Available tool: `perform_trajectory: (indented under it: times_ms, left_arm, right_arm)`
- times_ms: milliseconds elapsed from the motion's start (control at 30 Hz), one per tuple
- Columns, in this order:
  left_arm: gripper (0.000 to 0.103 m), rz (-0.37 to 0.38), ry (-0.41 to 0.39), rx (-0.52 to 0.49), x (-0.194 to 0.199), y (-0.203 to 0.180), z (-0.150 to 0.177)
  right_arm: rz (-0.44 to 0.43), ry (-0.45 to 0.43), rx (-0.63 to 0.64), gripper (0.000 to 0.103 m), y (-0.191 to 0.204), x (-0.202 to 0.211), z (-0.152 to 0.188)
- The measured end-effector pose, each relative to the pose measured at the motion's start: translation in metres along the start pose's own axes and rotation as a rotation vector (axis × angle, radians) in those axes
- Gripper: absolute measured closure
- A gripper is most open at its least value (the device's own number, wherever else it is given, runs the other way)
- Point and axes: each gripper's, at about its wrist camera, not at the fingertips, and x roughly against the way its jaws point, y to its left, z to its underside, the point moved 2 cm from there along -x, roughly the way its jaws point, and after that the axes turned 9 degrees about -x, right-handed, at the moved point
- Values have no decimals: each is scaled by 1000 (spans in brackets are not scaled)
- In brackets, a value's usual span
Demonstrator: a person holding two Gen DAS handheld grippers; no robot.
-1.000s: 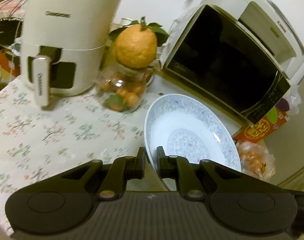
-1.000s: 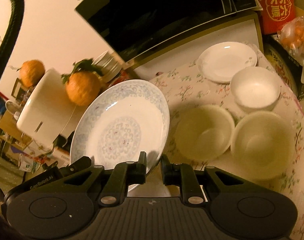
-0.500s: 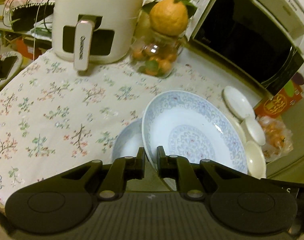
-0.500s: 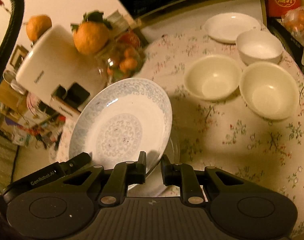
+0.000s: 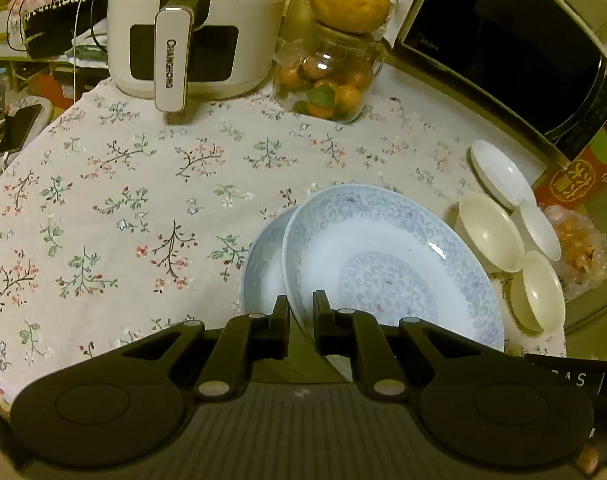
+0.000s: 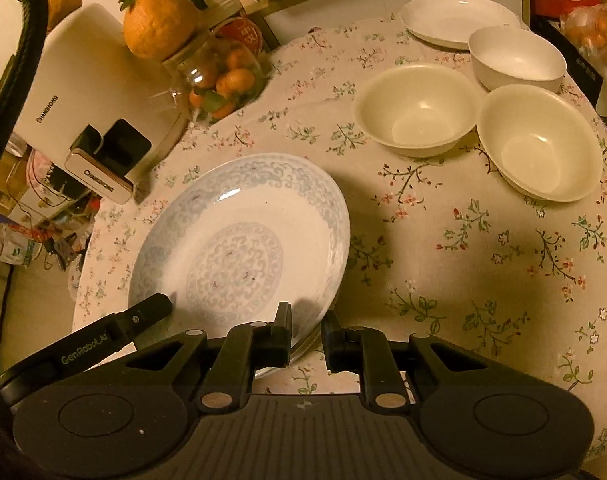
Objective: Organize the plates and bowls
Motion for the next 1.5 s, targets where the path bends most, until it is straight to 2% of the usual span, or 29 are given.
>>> perform_trajectory:
  times_ms: [700,1500]
  left_arm:
    - [93,-59,40,-21,-14,6,5]
    - [92,-166,2,-126,-16,-4,7]
  right_arm:
    - [55,40,15,86,7,-19,3]
    - [121,28,49,86,21,-25,9]
